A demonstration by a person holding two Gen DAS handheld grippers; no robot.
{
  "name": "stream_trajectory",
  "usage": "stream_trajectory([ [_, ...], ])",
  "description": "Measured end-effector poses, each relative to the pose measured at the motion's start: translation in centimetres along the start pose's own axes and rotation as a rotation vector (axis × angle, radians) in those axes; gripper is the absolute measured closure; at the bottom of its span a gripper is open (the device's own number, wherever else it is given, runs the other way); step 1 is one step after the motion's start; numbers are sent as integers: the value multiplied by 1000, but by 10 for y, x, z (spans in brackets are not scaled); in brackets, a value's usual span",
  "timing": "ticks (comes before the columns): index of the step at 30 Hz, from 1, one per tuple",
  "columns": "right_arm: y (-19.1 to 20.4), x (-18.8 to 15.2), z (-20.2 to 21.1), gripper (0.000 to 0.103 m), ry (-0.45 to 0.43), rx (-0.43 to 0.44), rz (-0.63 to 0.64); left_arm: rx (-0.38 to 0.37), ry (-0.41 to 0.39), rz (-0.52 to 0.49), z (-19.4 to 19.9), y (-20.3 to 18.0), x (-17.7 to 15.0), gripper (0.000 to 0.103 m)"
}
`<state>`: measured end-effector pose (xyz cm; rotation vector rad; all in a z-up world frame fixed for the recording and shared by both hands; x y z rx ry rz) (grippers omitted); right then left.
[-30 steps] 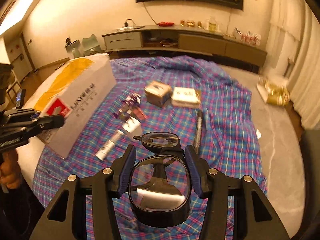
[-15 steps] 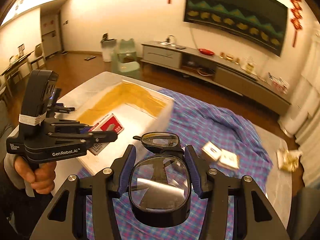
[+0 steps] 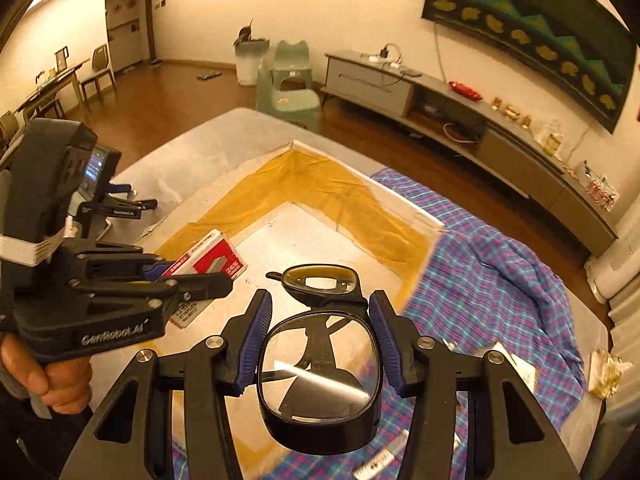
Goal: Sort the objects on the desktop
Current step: 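Carry both into the white box and open left and right tools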
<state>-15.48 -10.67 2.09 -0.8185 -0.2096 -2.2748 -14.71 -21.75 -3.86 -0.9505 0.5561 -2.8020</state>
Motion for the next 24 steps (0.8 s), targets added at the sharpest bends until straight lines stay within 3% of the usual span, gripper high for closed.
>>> stream_trajectory([
  [8,1,21,-68,51,95,20,19,117,45,-42,-17,15,-6,88],
  [17,-1,44,-118,51,164,-25,47,154,56,-63,-20,18,-5,88],
  [24,-6,43,-139,51,210,-38,43,161,48,-62,-18,16,-5,87],
])
Point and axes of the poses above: each gripper's, at about its wrist camera, not at the fingertips, and z roughly against the way its jaws point, y to its left, x to its top, the point moved 8 cm from there along -z, roughly the way its jaws point, and after that the axes turned 2 degrees about -z, right-handed, at the moved point
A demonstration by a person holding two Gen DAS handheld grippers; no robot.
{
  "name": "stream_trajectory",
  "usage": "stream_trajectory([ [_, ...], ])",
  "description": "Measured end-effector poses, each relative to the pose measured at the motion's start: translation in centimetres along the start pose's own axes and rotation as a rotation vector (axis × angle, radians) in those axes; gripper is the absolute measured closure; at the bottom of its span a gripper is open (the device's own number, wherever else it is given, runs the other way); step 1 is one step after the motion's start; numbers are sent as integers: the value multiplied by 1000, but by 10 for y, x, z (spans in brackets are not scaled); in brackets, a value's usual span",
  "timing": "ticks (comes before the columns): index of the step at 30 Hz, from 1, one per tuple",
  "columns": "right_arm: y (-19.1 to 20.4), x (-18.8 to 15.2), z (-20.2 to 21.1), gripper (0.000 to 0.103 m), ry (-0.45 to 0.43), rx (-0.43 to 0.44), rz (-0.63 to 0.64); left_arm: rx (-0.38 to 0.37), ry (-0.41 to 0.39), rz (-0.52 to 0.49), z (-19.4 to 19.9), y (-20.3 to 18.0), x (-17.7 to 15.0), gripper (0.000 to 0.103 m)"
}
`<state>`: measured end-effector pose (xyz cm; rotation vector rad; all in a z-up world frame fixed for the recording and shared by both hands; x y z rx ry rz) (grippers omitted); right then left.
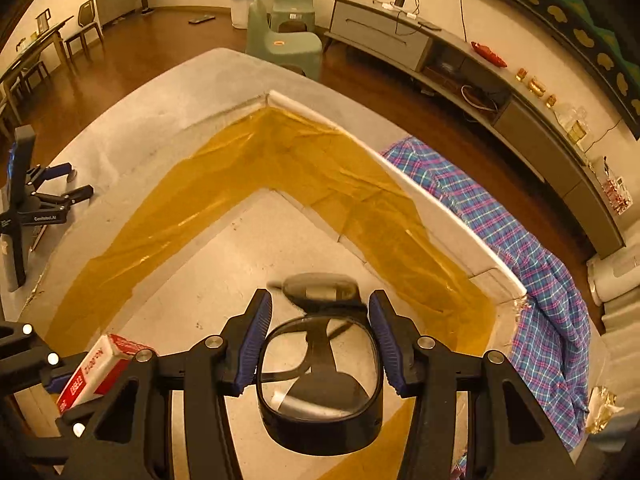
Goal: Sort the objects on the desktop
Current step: 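Carry both into the white box and open left and right tools, then move both open tools back over the plaid bed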
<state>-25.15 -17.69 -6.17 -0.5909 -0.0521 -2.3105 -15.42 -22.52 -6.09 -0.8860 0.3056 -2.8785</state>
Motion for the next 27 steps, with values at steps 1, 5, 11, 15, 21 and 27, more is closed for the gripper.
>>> stream_trajectory([
  [1,0,0,1,51,-5,2,0,3,-4,-1,1,0,0,87],
  [5,0,-3,5,46,-9,-4,3,5,-11,0,2,1,1,79],
  [11,-2,-15,10,44,-3,9,-14,-4,-20,-7,4,-1,1,73],
  [15,-4,-25,18,42,4,36,-40,-6,-22,-5,6,0,0,73],
  [21,-5,-40,39,39,-12,48,-47,-15,-33,21,14,5,1,73],
  [27,-6,-56,64,37,-38,63,-54,-19,-54,77,29,14,4,73],
])
Point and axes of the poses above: each gripper's, at about its wrist camera, not at the fingertips, and z roughly against the way its jaws point, y to its left, x to its top, the point moved 8 cm from there along -z, roughly the way its jaws point, and after that the axes turned 2 degrees about -z, right-handed, at the moved point
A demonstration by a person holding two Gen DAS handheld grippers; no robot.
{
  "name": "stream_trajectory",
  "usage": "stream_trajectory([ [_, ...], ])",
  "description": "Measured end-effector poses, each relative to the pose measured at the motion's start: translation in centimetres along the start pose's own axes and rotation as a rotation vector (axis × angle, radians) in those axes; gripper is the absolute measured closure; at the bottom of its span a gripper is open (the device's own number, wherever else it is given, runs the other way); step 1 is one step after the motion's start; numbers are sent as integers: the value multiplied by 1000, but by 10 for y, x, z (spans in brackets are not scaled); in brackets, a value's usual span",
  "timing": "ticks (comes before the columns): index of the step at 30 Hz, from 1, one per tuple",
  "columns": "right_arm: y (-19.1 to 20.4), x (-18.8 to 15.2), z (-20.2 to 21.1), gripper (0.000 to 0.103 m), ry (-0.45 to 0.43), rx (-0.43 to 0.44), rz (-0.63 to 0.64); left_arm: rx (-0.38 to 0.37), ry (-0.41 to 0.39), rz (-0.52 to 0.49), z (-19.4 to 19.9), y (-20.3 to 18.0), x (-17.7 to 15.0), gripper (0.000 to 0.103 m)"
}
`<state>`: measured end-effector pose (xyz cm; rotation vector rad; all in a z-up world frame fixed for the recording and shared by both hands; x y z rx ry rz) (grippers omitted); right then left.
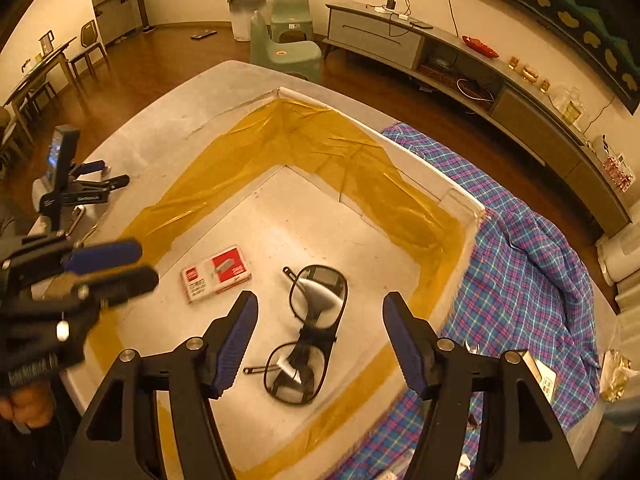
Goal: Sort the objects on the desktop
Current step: 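Move both open tools back over the plaid bed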
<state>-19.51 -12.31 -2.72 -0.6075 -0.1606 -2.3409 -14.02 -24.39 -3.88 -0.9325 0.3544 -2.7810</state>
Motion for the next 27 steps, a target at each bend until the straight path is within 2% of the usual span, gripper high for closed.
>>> stream_trajectory([
  [7,10,-16,26,36,-38,14,17,2,-22,-68,20,-30,-3,73],
  [17,7,-42,82,36,-162,-34,51,2,-84,-182,47,-81,-15,73],
  [21,-5,-56,101,36,-218,-71,47,-20,-107,-234,54,-107,-21,73],
  [27,-35,-84,116,36,-259,-64,-21,-57,-105,-305,55,-149,-33,73],
])
Point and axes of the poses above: each gripper's, at about its wrist camera, not at the fingertips, and z roughly against the way its jaws point, y to its left, x to its top, the point moved 8 cm from there along -z, roughly the way its jaws point, and after that the axes turned 2 degrees about -z, right-handed, at the moved point
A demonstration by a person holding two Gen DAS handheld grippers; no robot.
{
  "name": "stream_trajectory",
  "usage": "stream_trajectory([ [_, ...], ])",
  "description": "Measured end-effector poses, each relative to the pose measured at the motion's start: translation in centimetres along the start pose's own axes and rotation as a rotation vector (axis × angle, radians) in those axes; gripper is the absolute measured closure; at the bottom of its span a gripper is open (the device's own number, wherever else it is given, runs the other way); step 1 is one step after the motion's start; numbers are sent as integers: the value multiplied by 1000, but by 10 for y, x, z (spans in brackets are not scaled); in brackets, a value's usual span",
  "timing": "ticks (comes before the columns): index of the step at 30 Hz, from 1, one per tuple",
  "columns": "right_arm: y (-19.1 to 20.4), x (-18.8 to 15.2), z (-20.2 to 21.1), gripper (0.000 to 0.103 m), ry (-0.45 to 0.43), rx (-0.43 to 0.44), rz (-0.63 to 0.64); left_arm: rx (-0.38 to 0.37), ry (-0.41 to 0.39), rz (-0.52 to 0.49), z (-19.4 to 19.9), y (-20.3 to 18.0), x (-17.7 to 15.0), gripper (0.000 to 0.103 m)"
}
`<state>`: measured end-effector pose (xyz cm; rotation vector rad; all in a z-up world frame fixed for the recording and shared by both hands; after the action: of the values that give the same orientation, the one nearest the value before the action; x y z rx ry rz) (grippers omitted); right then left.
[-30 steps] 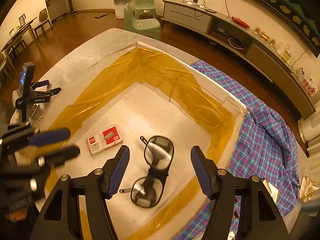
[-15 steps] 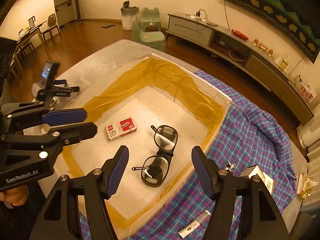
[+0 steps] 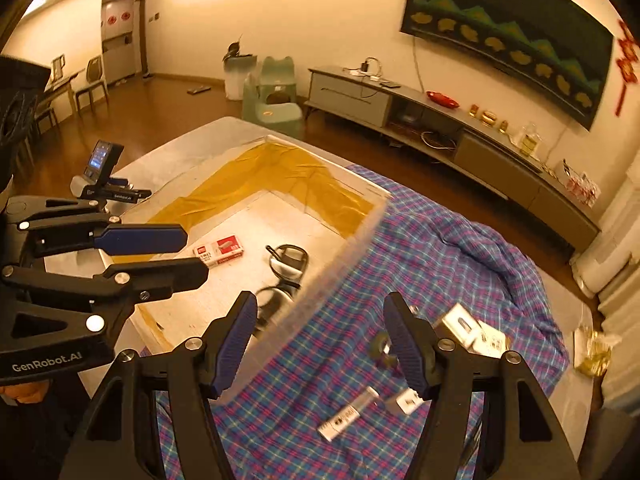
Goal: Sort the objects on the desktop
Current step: 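Move both open tools back over the plaid bed, then grasp the white tube with left tool while right tool grasps white charger plug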
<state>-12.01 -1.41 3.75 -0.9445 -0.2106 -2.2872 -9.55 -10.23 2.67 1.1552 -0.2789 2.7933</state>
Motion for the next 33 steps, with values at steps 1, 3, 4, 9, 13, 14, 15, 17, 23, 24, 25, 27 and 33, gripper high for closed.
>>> stream_trajectory([
  [1,-9,-5,4,36,-8,2,-23,-9,3,-8,-2,-6,-1,73],
  [3,-30,-17,11,36,-25,4,-80,-31,16,-25,-7,-20,-2,73],
  [4,-39,-22,14,36,-30,6,-105,-47,28,-34,-11,-30,-4,73],
  [9,-113,-61,27,36,-57,16,-317,-109,84,-60,-33,-67,-13,73],
  [13,-161,-99,19,47,-31,6,-451,-132,163,-89,-64,-96,-31,73],
  [14,-169,-108,14,48,-18,2,-468,-135,188,-96,-72,-103,-38,73],
  [15,-175,-119,7,48,-2,8,-482,-138,210,-101,-81,-108,-44,73],
  [17,-172,-129,-3,48,15,29,-474,-129,257,-103,-101,-115,-58,73],
  [23,-130,-136,-49,42,59,125,-307,-84,318,-67,-139,-111,-79,73],
  [24,-124,-138,-58,41,75,123,-268,-85,325,-61,-143,-109,-81,73],
  [25,-120,-140,-67,41,92,116,-232,-88,332,-56,-146,-109,-82,73],
  [27,-116,-141,-85,41,113,97,-172,-99,346,-48,-153,-110,-84,73],
  [33,-120,-141,-109,68,134,132,-179,-84,338,-77,-172,-115,-86,75],
])
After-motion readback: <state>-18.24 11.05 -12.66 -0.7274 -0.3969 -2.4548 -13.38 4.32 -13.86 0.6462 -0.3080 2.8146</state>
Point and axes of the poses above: each gripper's, at about its wrist camera, not at the fingertips, and z roughly against the way its jaws point, y to its left, x to its top, the point moved 8 cm from there along -z, roughly the way its jaws point, and after that the axes turned 2 degrees about -z, right-handed, at the moved point
